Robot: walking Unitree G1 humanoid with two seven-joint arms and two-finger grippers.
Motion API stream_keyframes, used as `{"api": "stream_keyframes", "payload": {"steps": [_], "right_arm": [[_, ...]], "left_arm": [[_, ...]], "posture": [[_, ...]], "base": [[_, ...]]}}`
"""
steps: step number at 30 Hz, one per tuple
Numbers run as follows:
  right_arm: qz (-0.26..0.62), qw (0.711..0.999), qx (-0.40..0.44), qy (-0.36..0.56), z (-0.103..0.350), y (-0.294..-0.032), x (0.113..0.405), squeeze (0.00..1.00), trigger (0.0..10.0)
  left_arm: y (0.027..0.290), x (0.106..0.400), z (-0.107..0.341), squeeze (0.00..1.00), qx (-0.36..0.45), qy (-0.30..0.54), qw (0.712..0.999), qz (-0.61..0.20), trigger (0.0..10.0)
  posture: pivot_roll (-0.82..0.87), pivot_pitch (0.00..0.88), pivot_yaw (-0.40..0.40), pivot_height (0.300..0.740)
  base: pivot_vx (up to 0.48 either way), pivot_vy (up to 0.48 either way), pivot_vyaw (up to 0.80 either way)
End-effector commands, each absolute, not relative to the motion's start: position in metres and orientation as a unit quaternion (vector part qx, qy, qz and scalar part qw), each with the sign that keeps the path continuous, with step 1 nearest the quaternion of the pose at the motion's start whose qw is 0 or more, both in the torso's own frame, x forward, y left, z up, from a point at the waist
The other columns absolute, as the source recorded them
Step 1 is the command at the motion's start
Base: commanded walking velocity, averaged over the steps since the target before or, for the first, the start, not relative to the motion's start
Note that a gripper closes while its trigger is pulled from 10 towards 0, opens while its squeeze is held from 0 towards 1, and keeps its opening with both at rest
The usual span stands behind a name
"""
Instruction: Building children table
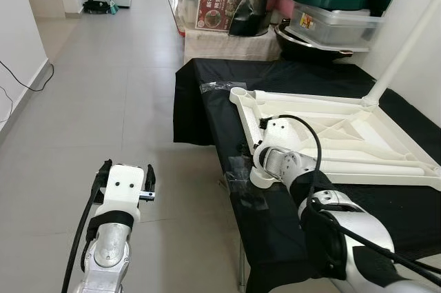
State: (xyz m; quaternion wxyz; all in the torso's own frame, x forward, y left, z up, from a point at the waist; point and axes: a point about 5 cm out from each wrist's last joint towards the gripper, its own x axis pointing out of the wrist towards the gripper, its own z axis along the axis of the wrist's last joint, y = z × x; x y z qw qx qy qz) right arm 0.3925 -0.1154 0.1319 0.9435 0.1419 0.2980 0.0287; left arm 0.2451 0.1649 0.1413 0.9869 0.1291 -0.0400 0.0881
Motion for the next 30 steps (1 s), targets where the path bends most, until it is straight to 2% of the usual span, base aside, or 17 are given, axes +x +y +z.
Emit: {"api": "stream_keyframes", "payload": {"steps": [1,8,15,16,17,18,19,30], "right_arm": [[0.057,0.933,0.110,0.338,0.118,-0.110,0.385,0.00,10.0],[0.097,0.918,0.061,0.380,0.098,-0.100,0.373,0.00,10.0],[0.106,0.905,0.072,0.406,0.089,-0.100,0.366,0.00,10.0],[0.109,0.902,0.078,0.410,0.088,-0.102,0.366,0.00,9.7],[0.111,0.900,0.082,0.412,0.088,-0.104,0.365,0.00,7.7],[0.111,0.900,0.082,0.412,0.088,-0.104,0.365,0.00,7.7],[0.113,0.900,0.086,0.413,0.088,-0.106,0.365,0.00,0.0],[0.130,0.898,0.072,0.413,0.087,-0.122,0.365,0.00,0.0]], "left_arm": [[0.161,0.245,0.137,0.00,0.134,-0.030,0.987,0.080,10.0],[0.159,0.244,0.135,0.00,0.132,-0.025,0.988,0.076,10.0],[0.158,0.242,0.133,0.00,0.131,-0.022,0.988,0.074,10.0],[0.158,0.242,0.132,0.00,0.130,-0.021,0.988,0.074,10.0],[0.157,0.242,0.132,0.00,0.130,-0.020,0.989,0.075,10.0],[0.157,0.242,0.132,0.00,0.130,-0.020,0.989,0.075,10.0],[0.157,0.242,0.132,0.00,0.129,-0.019,0.989,0.075,10.0],[0.155,0.241,0.130,0.00,0.127,-0.015,0.989,0.072,10.0]], "posture": [[0.13,0.000,-0.176,0.740],[0.13,0.000,-0.184,0.740],[0.14,0.000,-0.193,0.740],[0.13,0.000,-0.193,0.740],[0.13,0.000,-0.193,0.740],[0.13,0.000,-0.193,0.740],[0.13,0.000,-0.193,0.740],[0.12,0.000,-0.194,0.740]], "base": [[0.000,0.000,0.00],[0.000,0.000,0.00],[0.000,0.000,0.00],[0.000,0.000,0.00],[0.000,0.000,0.00],[0.000,0.000,0.00],[0.000,0.000,0.00],[0.000,0.000,0.00]]}}
